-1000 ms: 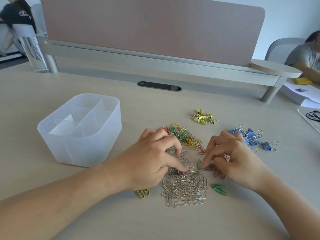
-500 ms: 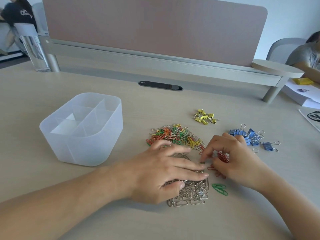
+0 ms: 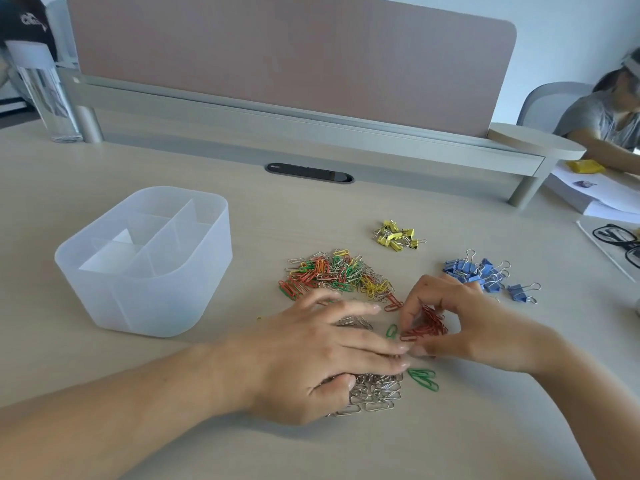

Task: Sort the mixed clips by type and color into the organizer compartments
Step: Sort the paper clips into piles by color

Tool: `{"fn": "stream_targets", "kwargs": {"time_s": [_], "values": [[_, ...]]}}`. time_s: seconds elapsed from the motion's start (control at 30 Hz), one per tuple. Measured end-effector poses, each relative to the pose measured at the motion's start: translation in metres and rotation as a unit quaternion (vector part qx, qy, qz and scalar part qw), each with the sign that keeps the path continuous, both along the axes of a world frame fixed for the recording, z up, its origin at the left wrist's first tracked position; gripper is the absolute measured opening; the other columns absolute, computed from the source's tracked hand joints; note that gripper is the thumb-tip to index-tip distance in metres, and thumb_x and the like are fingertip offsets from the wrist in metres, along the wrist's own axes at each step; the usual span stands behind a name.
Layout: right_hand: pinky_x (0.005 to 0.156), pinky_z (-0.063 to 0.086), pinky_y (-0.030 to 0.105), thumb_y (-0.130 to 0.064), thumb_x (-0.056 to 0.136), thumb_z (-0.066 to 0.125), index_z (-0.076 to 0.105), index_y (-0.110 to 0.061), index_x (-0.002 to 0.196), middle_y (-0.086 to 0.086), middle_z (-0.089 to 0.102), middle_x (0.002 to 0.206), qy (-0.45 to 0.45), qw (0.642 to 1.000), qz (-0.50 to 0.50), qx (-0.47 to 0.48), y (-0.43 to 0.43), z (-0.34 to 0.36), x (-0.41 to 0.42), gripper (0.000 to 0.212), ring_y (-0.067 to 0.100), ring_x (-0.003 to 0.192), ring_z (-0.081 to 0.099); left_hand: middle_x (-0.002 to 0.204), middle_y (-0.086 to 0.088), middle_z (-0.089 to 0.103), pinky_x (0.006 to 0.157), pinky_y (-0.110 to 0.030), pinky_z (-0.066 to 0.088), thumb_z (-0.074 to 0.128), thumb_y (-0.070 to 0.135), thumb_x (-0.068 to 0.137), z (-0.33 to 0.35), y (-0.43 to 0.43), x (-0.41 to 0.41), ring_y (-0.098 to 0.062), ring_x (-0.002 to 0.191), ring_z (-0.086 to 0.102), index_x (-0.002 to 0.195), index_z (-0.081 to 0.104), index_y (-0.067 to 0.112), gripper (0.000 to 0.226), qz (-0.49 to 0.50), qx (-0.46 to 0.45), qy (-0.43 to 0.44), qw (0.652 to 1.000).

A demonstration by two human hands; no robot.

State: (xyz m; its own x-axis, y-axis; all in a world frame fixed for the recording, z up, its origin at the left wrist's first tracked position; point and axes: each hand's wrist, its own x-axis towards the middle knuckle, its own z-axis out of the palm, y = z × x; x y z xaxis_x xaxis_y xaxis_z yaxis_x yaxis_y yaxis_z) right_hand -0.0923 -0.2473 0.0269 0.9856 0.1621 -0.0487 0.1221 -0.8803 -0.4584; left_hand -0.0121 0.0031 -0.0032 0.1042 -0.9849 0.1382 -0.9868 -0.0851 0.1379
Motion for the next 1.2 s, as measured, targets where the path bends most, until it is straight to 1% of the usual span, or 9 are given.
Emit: {"fn": "stream_targets", "kwargs": {"time_s": [0.23,0.3,0.4,0.47,0.53,0.67,0.8,0.97,1.2], "values": [[0.085,0.037,0.032,-0.028,0.077,0.079,0.066,-0.038,0.075,-0.015,0.062,0.082,-0.107,0.988,-0.113,-0.013,-0.006,-0.011,0.008,0.016,0.002,0.079,0.051,0.136,0.026,0.052,0.113,-0.044,0.011,0.03,0.026,0.083,0.007,0.002,0.002,-0.006,0.139,0.03,0.131,0.058,0.037,0.057,0.011,-0.026,0.015,1.0],[0.069,0.041,0.02,-0.022,0.081,0.076,0.066,-0.036,0.075,-0.013,0.06,0.076,-0.107,0.984,-0.137,0.042,-0.005,-0.009,0.007,0.019,0.007,0.064,0.05,0.132,0.024,0.057,0.112,-0.043,0.015,0.032,0.024,0.082,0.006,0.003,0.002,-0.007,0.135,0.035,0.127,0.062,0.035,0.055,0.008,-0.037,0.014,0.999],[0.05,0.039,0.027,-0.031,0.087,0.069,0.068,-0.019,0.07,-0.001,0.059,0.06,-0.091,0.962,-0.189,0.173,-0.001,0.002,0.005,0.02,0.017,0.05,0.046,0.128,0.023,0.06,0.11,-0.044,0.019,0.033,0.023,0.081,0.006,0.003,0.003,-0.009,0.132,0.039,0.123,0.065,0.034,0.054,0.003,-0.047,0.007,0.999],[0.041,0.034,0.024,-0.041,0.084,0.061,0.066,-0.004,0.064,0.014,0.059,0.054,-0.039,0.934,-0.204,0.291,0.001,0.006,0.003,0.042,0.022,0.041,0.044,0.127,0.022,0.06,0.11,-0.044,0.02,0.034,0.022,0.081,0.007,0.004,0.004,-0.009,0.131,0.04,0.123,0.065,0.034,0.053,0.004,-0.05,0.007,0.999],[0.035,0.035,0.023,-0.039,0.08,0.059,0.065,0.0,0.058,0.026,0.059,0.055,0.04,0.915,-0.194,0.351,0.006,0.009,0.002,0.044,0.025,0.035,0.047,0.127,0.023,0.06,0.11,-0.044,0.02,0.034,0.023,0.081,0.006,0.004,0.005,-0.009,0.13,0.04,0.123,0.065,0.034,0.053,0.006,-0.052,0.011,0.999],[0.039,0.047,0.027,-0.021,0.091,0.058,0.07,0.002,0.064,0.029,0.062,0.062,0.114,0.917,-0.181,0.336,0.011,0.001,0.005,0.037,0.028,0.042,0.056,0.129,0.023,0.059,0.11,-0.044,0.02,0.033,0.024,0.082,0.006,0.003,0.007,-0.01,0.131,0.039,0.123,0.065,0.034,0.053,0.011,-0.052,0.016,0.998],[0.038,0.045,0.028,-0.019,0.095,0.055,0.067,0.004,0.068,0.026,0.062,0.063,0.008,0.898,-0.238,0.369,0.013,-0.002,0.009,0.038,0.028,0.046,0.055,0.13,0.024,0.058,0.109,-0.044,0.021,0.032,0.023,0.082,0.005,0.004,0.007,-0.011,0.132,0.039,0.124,0.064,0.033,0.054,0.011,-0.055,0.026,0.998],[0.036,0.027,0.02,-0.019,0.091,0.053,0.055,-0.005,0.053,0.011,0.047,0.043,-0.113,0.833,-0.413,0.351,-0.004,0.005,0.009,0.041,0.019,0.034,0.037,0.131,0.024,0.057,0.109,-0.044,0.022,0.032,0.023,0.082,0.004,0.003,0.008,-0.009,0.132,0.038,0.125,0.063,0.034,0.054,0.011,-0.055,0.028,0.998],[0.036,0.034,0.02,-0.011,0.09,0.046,0.058,-0.003,0.051,0.013,0.057,0.046,-0.025,0.893,-0.376,0.247,0.002,-0.009,0.013,0.041,0.022,0.036,0.046,0.131,0.026,0.056,0.108,-0.044,0.022,0.032,0.023,0.082,0.004,0.004,0.009,-0.008,0.133,0.037,0.126,0.063,0.035,0.055,0.015,-0.053,0.027,0.998]]}}
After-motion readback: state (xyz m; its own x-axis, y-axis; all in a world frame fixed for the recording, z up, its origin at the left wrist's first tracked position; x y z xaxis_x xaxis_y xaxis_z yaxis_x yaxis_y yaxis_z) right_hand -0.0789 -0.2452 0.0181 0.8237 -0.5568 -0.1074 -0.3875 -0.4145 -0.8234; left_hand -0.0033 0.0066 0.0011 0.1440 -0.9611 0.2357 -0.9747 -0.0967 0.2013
